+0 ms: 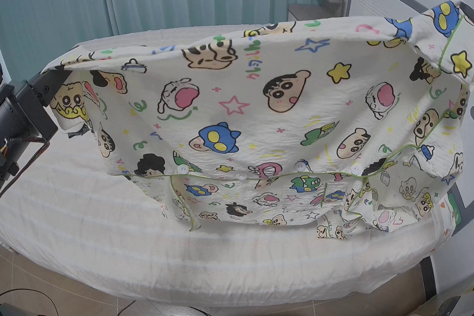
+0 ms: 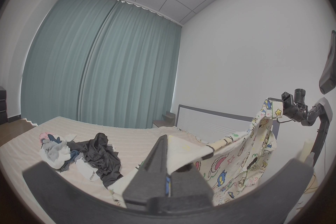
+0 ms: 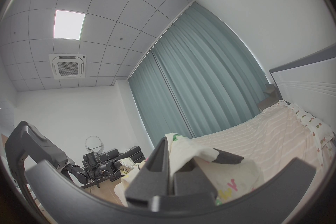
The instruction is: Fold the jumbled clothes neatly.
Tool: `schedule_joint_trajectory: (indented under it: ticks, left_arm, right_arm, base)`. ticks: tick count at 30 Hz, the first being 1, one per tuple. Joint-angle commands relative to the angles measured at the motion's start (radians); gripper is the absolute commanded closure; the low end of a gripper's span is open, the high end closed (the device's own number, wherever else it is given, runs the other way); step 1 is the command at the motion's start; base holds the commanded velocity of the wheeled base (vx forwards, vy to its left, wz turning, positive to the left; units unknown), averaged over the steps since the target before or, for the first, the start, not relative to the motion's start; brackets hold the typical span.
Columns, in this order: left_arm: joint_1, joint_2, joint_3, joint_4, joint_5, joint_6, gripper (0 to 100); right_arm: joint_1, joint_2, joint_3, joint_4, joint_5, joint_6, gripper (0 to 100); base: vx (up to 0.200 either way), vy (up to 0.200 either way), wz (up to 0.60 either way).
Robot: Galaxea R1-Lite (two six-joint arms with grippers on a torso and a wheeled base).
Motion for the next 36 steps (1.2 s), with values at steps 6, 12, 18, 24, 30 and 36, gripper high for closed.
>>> schedule_joint_trajectory:
  ticks: [6, 12, 18, 24, 30, 36]
  left_arm:
    - [-0.001, -0.013, 0.004, 0.0, 0.0, -0.001, 100]
    - [-0.001, -0.023, 0.01, 0.0, 0.002, -0.001, 100]
    - [0.003, -0.026, 0.008, -0.002, 0.003, -0.001, 100]
    - [0.005, -0.017, 0.022, 0.0, 0.031, -0.001, 100]
    - [0.055, 0.04, 0.062, -0.002, 0.037, -0.001, 100]
    - [0.103, 0.125, 0.062, -0.007, 0.034, -0.013, 100]
  right_arm:
    - [0.0, -0.02, 0.001, 0.009, 0.0, 0.0, 100]
    - [0.0, -0.017, 0.0, 0.009, 0.002, 0.0, 100]
    - [0.0, -0.01, -0.011, 0.009, 0.003, 0.0, 100]
    - [-0.006, 0.001, 0.007, 0.017, 0.026, 0.0, 100]
    - [-0.021, 0.047, 0.044, 0.02, 0.031, 0.002, 100]
    - [-0.075, 0.13, 0.043, 0.017, 0.074, 0.012, 100]
  base:
    - [-0.2, 0.0, 0.0]
    - [-0.2, 0.0, 0.0]
    - [-0.133, 0.0, 0.0]
    - [0.0, 0.0, 0.0]
    - [0.0, 0.0, 0.0]
    - [0.0, 0.0, 0.0]
